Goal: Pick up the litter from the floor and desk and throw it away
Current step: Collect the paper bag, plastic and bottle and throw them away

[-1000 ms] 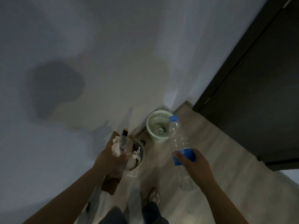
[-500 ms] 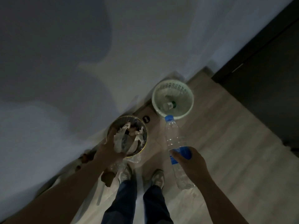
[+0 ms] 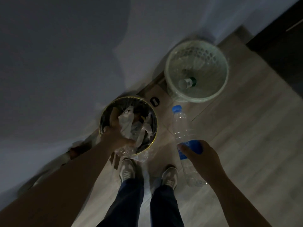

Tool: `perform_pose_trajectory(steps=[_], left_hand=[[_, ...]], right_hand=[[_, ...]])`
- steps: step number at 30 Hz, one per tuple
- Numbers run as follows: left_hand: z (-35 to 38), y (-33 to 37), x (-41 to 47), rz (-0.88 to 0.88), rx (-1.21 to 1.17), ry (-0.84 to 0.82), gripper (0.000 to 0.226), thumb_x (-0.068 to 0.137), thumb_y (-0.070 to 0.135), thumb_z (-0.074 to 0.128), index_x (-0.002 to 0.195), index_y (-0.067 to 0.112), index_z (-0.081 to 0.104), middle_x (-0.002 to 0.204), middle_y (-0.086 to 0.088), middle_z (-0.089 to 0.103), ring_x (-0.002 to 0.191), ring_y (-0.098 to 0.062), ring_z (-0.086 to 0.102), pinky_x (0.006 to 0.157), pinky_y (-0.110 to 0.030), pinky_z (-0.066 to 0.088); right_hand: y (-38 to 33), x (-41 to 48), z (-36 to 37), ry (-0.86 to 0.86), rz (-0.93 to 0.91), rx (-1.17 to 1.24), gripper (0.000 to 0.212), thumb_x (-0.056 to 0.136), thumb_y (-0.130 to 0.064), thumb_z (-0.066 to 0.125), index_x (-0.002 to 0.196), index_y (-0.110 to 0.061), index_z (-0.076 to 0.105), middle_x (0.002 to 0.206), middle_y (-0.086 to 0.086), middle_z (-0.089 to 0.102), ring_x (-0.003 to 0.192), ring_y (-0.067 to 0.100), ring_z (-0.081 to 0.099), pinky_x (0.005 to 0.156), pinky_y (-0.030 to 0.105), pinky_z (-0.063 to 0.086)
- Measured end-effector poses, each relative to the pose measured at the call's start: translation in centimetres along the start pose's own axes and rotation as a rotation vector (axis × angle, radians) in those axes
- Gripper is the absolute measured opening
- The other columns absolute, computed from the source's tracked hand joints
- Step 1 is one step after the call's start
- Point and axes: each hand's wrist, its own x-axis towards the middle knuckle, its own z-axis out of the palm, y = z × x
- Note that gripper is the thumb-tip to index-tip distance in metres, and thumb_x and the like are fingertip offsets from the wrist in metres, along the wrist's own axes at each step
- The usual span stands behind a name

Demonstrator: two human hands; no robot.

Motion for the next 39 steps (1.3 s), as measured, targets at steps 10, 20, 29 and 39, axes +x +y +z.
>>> perform_pose_trajectory(steps=[10, 20, 29, 39], left_hand=[[-0.2, -0.9, 3.5, 0.029, 0.158, -0.014, 0.098, 0.079, 0.041, 0.074, 0.153, 0.027, 0.011, 0.144, -0.019, 0.040, 0.125, -0.042, 0.045, 0.104, -0.048, 0.040], [0.3, -2.3, 2.5, 0.111, 0.434, 0.309, 0.059, 0.093, 0.036, 0.046, 0.147, 0.025, 0.024, 0.120, -0.015, 0.056, 0.105, -0.035, 0.057, 0.081, -0.043, 0.048], [0.9, -1.5, 1.8, 0.332, 0.433, -0.024, 0.065, 0.090, 0.034, 0.061, 0.146, 0.019, 0.033, 0.152, -0.010, 0.029, 0.138, -0.028, 0.032, 0.111, -0.032, 0.031], [-0.5, -0.6, 0.9, 0.309, 0.503, 0.068, 0.042, 0.092, 0.032, 0.055, 0.130, 0.016, 0.049, 0.133, -0.006, 0.050, 0.118, -0.022, 0.049, 0.092, -0.028, 0.042]], right_hand=[[0.3, 1.3, 1.9, -0.042, 0.023, -0.001, 0.043, 0.077, -0.050, 0.071, 0.103, -0.020, 0.054, 0.083, -0.006, 0.059, 0.071, 0.007, 0.059, 0.057, 0.012, 0.040], [-1.8, 1.9, 2.0, -0.025, -0.031, 0.005, 0.040, 0.078, -0.048, 0.071, 0.101, -0.019, 0.055, 0.079, -0.007, 0.058, 0.064, 0.005, 0.056, 0.047, 0.006, 0.039], [-1.2, 1.6, 2.8, -0.036, -0.012, 0.001, 0.041, 0.077, -0.047, 0.072, 0.101, -0.018, 0.054, 0.079, -0.004, 0.059, 0.062, 0.006, 0.057, 0.045, 0.006, 0.040], [-2.1, 2.1, 0.7, 0.047, 0.027, -0.055, 0.043, 0.077, -0.049, 0.072, 0.100, -0.021, 0.049, 0.082, -0.009, 0.056, 0.071, 0.005, 0.057, 0.055, 0.015, 0.039]])
